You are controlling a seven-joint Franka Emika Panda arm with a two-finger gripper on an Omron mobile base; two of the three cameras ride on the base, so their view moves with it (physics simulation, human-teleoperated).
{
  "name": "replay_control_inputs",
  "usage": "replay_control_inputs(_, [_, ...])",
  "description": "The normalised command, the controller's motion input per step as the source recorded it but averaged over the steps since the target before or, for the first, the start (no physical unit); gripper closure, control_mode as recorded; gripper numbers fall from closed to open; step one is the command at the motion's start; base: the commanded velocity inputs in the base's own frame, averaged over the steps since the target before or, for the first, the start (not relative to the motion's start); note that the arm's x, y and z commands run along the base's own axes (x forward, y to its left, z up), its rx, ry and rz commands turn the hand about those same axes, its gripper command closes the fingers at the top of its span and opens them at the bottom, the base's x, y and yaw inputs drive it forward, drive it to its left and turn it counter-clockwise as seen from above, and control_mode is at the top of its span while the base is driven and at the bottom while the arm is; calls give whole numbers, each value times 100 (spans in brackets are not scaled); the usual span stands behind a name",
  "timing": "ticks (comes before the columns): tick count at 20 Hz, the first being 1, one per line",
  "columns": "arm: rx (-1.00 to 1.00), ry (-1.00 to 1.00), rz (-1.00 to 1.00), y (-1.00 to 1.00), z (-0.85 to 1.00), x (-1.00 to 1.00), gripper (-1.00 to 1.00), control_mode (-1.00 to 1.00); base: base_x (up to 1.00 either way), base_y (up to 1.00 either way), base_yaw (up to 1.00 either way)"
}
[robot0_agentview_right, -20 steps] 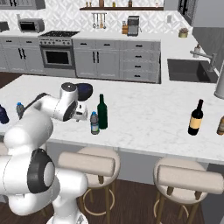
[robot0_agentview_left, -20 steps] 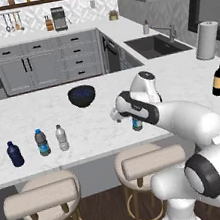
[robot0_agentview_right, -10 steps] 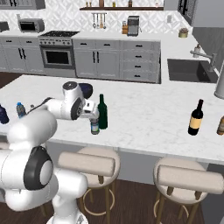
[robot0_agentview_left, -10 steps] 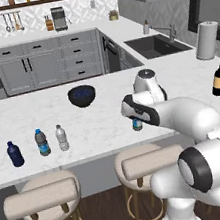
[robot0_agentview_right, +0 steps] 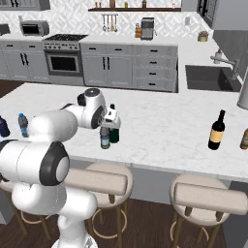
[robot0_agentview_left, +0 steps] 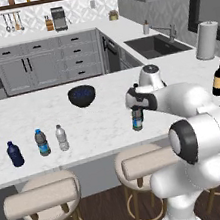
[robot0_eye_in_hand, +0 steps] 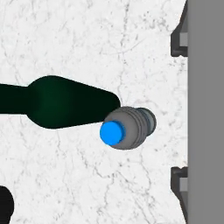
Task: Move the plastic bottles in the middle to the plastics group, and the glass bottles in the middle to the glass group.
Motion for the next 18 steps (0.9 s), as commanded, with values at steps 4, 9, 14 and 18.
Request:
replay_control_inputs(4, [15, 0, -4, 1, -28, 33, -100, -100, 0, 0, 0])
replay_control_inputs(9, [13, 0, -4, 2, -30, 36, -100, -100, 0, 0, 0])
replay_control_inputs(14, [2, 0, -2, 10, -20, 38, -100, -100, 0, 0, 0])
replay_control_inputs(18, [0, 0, -1, 15, -15, 18, -100, -100, 0, 0, 0])
